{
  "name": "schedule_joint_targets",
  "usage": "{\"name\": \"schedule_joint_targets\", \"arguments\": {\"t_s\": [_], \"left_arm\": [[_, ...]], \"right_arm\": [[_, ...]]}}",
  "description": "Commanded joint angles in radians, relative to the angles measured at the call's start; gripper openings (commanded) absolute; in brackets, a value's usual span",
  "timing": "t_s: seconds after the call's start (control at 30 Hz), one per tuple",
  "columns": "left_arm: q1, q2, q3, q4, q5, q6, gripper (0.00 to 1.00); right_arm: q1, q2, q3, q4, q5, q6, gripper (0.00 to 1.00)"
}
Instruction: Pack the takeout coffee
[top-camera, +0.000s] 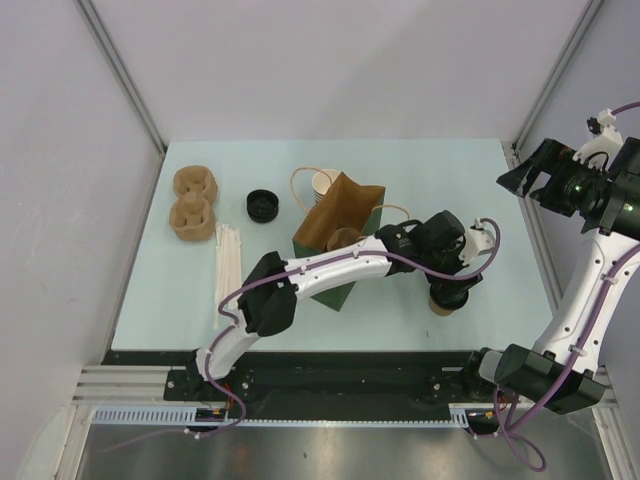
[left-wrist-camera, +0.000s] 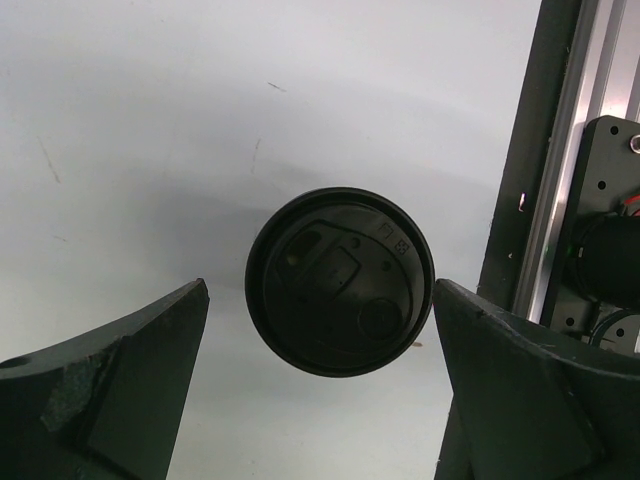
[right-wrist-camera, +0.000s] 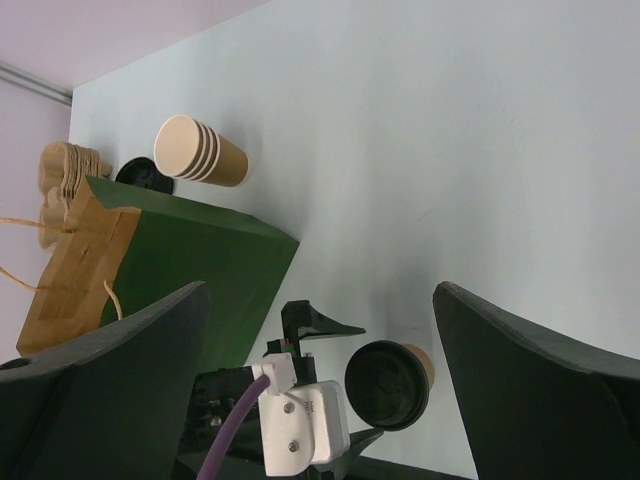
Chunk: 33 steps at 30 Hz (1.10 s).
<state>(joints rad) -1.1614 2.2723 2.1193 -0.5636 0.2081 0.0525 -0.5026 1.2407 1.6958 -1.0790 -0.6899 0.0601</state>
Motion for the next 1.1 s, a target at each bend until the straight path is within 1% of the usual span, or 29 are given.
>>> {"name": "schedule_joint_targets", "arguments": {"t_s": [0.0,0.6,1.07], "left_arm": [[-0.014,0.007,0.016,0.021,-0.004,-0.005,0.99],[-0.024,0.029,0.007,0.022,-0.064,0.029,0.99],[-0.021,0.046,0.007,0.024,-0.064,0.037,0.99]], "right_arm": [[-0.004,-0.004,0.039,0.027,-0.020,0.012,1.00],[-0.005,-0.014,0.031,0.027,-0.031,0.015,1.00],[-0.005,-0.014,0.031,0.030,-0.031,0.015,1.00]]}}
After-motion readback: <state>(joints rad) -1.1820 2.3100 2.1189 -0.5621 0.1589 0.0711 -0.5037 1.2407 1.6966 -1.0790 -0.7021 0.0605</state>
